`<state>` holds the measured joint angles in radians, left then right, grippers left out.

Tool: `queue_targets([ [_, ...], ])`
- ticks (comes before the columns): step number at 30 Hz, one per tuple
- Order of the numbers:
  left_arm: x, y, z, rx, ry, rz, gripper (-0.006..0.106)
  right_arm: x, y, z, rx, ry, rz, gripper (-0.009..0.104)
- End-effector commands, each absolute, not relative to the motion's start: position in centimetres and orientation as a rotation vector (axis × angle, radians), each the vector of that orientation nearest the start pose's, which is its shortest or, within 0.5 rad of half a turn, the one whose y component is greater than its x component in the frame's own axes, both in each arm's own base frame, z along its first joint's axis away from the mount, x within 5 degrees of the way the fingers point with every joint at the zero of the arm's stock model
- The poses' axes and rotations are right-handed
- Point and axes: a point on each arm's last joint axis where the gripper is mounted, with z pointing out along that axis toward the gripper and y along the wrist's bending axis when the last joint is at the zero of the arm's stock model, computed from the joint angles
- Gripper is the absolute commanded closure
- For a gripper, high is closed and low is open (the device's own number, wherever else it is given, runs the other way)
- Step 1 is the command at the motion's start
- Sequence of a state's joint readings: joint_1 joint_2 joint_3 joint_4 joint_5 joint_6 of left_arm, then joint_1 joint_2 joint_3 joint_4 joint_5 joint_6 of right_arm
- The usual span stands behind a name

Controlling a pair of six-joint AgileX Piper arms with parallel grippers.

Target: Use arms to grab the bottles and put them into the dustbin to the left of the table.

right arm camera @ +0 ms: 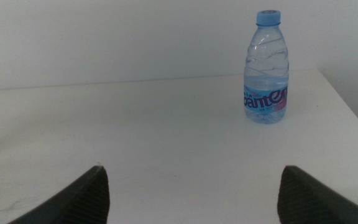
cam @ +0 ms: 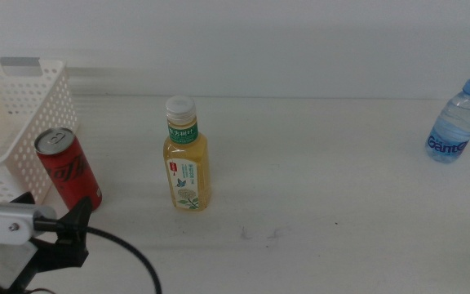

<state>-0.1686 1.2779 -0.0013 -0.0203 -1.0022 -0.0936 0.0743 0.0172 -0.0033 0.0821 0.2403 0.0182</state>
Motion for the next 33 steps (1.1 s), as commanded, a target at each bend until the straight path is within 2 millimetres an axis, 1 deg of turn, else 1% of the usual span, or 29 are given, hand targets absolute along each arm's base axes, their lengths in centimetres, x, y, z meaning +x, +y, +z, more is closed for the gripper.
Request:
queue_targets([
  [1, 16.3, -2.4, 16.2, 0.001, 1.697, -0.183, 0.007, 5.6, 0.5, 19.1, -0.002, 1.732, 0.126, 0.016],
  [2, 16.5, -2.4, 15.9, 0.0, 1.688, -0.18, 0.007, 5.6, 0.5, 19.1, -0.002, 1.732, 0.126, 0.016],
  [5, 16.7, -2.3, 14.6, -0.006, 1.767, -0.165, 0.007, 5.6, 0.5, 19.1, -0.002, 1.732, 0.126, 0.016],
  [8, 16.8, -2.3, 13.9, -0.005, 1.805, -0.16, 0.007, 5.6, 0.5, 19.1, -0.002, 1.732, 0.126, 0.016],
  [17, 16.9, -2.3, 13.8, -0.013, 1.812, -0.154, 0.007, 5.6, 0.5, 19.1, -0.002, 1.732, 0.126, 0.016],
  [20, 17.9, -2.3, 14.3, -0.035, 1.775, -0.146, 0.007, 5.6, 0.5, 19.1, -0.002, 1.732, 0.126, 0.016],
  [26, 20.4, -2.3, 14.5, -0.046, 1.847, -0.088, 0.007, 5.6, 0.5, 19.1, -0.002, 1.732, 0.126, 0.016],
  [29, 21.1, -2.2, 14.6, -0.047, 1.859, -0.048, 0.007, 5.6, 0.5, 19.1, -0.002, 1.732, 0.126, 0.016],
  [33, 21.8, -2.1, 14.2, -0.061, 1.864, -0.024, 0.007, 5.6, 0.5, 19.1, -0.002, 1.732, 0.126, 0.016],
])
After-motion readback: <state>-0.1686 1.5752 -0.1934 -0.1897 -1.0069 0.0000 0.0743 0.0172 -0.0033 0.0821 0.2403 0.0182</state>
